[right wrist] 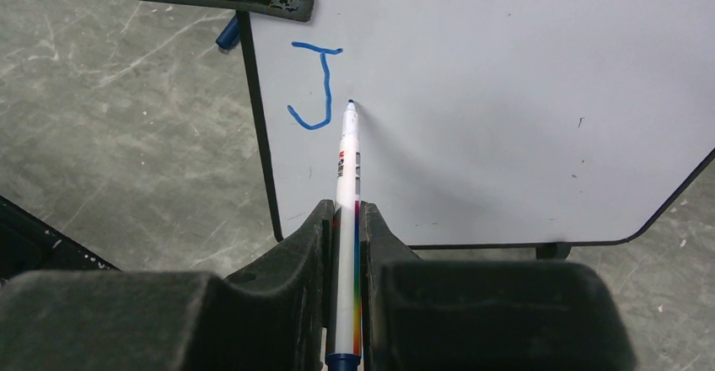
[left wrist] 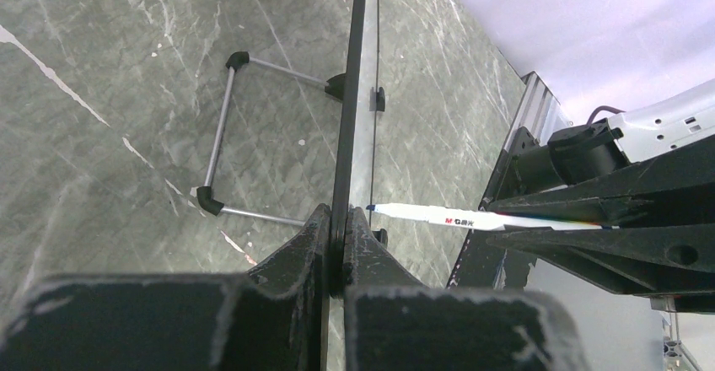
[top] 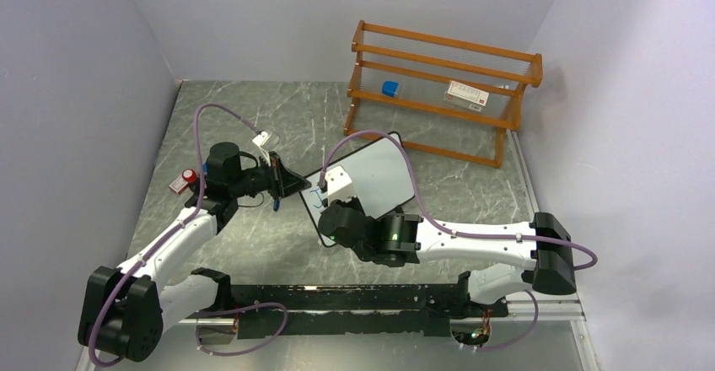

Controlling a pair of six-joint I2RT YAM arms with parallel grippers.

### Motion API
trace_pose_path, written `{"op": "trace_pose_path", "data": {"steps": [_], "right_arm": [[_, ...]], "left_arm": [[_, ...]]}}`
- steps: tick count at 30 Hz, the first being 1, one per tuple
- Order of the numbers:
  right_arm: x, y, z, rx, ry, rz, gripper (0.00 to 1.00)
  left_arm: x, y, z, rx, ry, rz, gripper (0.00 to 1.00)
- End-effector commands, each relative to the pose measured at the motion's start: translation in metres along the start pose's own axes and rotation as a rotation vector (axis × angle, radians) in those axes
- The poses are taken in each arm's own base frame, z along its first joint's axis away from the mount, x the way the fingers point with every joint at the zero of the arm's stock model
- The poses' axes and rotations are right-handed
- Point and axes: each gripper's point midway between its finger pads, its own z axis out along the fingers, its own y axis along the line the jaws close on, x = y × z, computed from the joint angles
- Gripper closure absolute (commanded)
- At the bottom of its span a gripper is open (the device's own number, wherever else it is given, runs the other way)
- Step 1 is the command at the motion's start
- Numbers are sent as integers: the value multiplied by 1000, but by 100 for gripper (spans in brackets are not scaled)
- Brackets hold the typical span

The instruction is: Write a sentence on the whiteboard

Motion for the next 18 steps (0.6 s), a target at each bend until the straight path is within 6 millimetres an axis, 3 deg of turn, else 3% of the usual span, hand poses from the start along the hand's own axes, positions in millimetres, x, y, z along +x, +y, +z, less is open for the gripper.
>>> {"op": "trace_pose_path", "data": {"steps": [1, 18], "right_arm": [[-6, -9, 1, 41, -27, 34, 100], [1, 0, 8, 1, 1, 11, 100]], "left_arm": [[8, 25, 0, -110, 20, 3, 95], [8, 25, 0, -107, 20, 4, 95]]}}
